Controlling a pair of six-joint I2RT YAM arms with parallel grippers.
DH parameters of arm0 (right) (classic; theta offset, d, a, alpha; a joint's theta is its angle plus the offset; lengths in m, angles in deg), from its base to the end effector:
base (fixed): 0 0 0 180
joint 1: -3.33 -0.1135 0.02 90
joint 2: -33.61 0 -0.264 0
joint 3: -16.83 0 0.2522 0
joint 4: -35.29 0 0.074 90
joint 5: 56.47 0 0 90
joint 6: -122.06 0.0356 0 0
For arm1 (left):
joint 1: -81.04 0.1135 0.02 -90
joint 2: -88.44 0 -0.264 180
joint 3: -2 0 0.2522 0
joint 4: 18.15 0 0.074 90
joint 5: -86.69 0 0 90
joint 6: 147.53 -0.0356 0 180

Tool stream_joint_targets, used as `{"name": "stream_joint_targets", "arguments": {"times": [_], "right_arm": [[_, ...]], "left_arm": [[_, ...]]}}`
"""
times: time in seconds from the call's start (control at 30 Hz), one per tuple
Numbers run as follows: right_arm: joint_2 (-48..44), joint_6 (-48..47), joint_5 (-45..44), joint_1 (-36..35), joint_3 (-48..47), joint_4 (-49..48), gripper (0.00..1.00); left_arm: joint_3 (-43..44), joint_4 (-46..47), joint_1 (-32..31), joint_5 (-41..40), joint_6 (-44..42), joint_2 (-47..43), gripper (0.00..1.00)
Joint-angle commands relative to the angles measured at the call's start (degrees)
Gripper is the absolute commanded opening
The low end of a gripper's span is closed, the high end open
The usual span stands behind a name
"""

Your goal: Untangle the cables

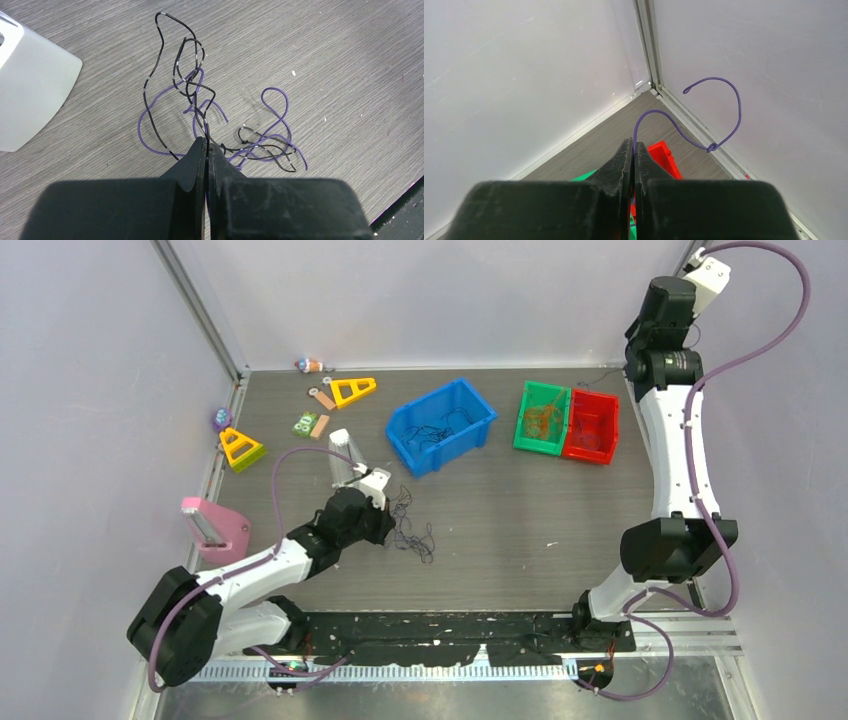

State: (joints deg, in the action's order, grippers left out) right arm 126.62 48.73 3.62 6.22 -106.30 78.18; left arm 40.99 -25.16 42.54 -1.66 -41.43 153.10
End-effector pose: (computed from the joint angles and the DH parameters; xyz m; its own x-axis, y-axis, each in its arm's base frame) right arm 0.3529 -0.0356 0.4805 -0.0596 0.2520 -0.9659 0.5705 0.8026 0.1742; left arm 0.1767 -0.1418 0.1837 -0.5838 0.1102 -0.8044 0.4989 0.8303 -0.2484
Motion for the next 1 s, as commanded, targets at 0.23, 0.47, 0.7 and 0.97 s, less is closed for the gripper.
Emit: {"name": "stream_joint_targets", "arguments": {"times": [0.23,0.47,0.7,0.97], "right_arm": [[2.82,0.37,2.31,0.75,-2.58,-1.92,0.05],[3.84,2.59,2.11,1.18,7.35,-4.50,0.05],[8.10,5.44,4.61,2.17,14.04,-5.53,0.05],[21.08,2.95,15.69,2.72,9.98,0.86,0.05]], "left_arm": [[1.22,2.72,0.00,0.32,-0.37,1.39,0.00],[1.19,2.62,0.00,0.61,-0.37,1.34,0.00],[1.12,2.57,0.00,0.85,-0.45,0.97,0.00],[1.39,2.25,-0.03,0.91,-0.62,0.99,0.00]]}}
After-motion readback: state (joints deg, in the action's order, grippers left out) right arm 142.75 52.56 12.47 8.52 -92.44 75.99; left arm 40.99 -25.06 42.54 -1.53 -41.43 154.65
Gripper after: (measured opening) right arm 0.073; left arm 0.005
